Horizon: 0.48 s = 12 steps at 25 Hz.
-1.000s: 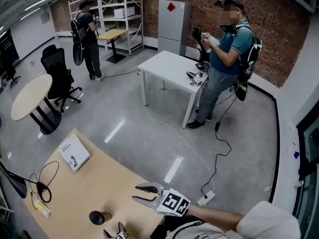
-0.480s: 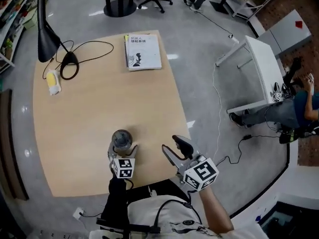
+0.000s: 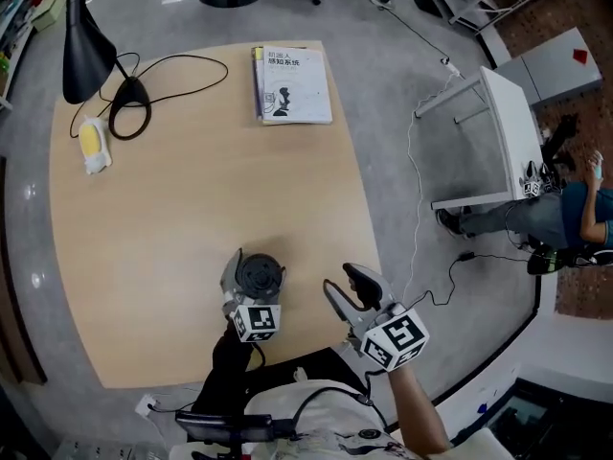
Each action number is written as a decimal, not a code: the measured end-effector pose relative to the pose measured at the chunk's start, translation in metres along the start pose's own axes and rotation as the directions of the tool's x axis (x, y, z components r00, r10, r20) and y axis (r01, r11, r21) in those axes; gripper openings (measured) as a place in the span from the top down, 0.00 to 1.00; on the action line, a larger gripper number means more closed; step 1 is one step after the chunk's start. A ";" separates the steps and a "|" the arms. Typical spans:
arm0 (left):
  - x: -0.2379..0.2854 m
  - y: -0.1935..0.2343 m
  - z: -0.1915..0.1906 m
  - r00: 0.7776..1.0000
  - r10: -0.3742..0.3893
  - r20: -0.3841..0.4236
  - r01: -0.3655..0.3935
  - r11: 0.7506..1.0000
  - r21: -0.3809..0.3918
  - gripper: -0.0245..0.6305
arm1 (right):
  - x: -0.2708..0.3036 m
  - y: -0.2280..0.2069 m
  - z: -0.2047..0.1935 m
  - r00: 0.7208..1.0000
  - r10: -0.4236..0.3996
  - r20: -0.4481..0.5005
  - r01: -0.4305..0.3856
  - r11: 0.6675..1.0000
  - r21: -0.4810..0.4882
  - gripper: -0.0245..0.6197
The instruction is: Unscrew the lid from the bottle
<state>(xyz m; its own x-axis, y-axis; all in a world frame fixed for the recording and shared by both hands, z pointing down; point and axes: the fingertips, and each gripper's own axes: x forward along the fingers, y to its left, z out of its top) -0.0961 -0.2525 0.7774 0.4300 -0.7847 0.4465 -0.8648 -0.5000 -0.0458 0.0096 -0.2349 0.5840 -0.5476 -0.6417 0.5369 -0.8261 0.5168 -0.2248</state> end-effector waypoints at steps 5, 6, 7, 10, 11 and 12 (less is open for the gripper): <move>0.001 -0.006 0.007 0.998 -0.063 0.012 0.062 0.994 0.085 0.32 | 0.005 0.005 -0.009 1.000 0.006 -0.019 -0.006 1.000 -0.007 0.66; 0.003 -0.005 0.008 0.998 -0.065 0.000 0.065 0.993 0.100 0.34 | 0.008 0.007 -0.012 1.000 0.015 -0.023 -0.015 1.000 -0.010 0.67; 0.005 -0.006 0.009 0.997 -0.070 -0.014 0.071 0.992 0.103 0.34 | 0.009 0.008 -0.014 0.999 0.024 -0.027 -0.025 1.000 -0.012 0.67; 0.005 -0.017 0.008 0.993 -0.107 -0.041 0.109 0.992 0.055 0.35 | 0.014 0.010 -0.021 0.998 0.050 -0.044 -0.051 0.998 -0.022 0.67; 0.005 -0.020 0.008 0.992 -0.123 -0.041 0.125 0.992 0.036 0.35 | 0.017 0.011 -0.021 0.997 0.058 -0.046 -0.060 0.998 -0.029 0.67; 0.005 -0.023 0.010 0.989 -0.141 -0.034 0.142 0.990 0.019 0.35 | 0.020 0.012 -0.018 0.997 0.068 -0.041 -0.070 0.997 -0.039 0.67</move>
<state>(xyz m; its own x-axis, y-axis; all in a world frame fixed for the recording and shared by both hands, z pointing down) -0.0717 -0.2487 0.7721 0.5386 -0.6933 0.4789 -0.7901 -0.6130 0.0012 -0.0094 -0.2313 0.6066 -0.5968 -0.5809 0.5535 -0.7800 0.5819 -0.2302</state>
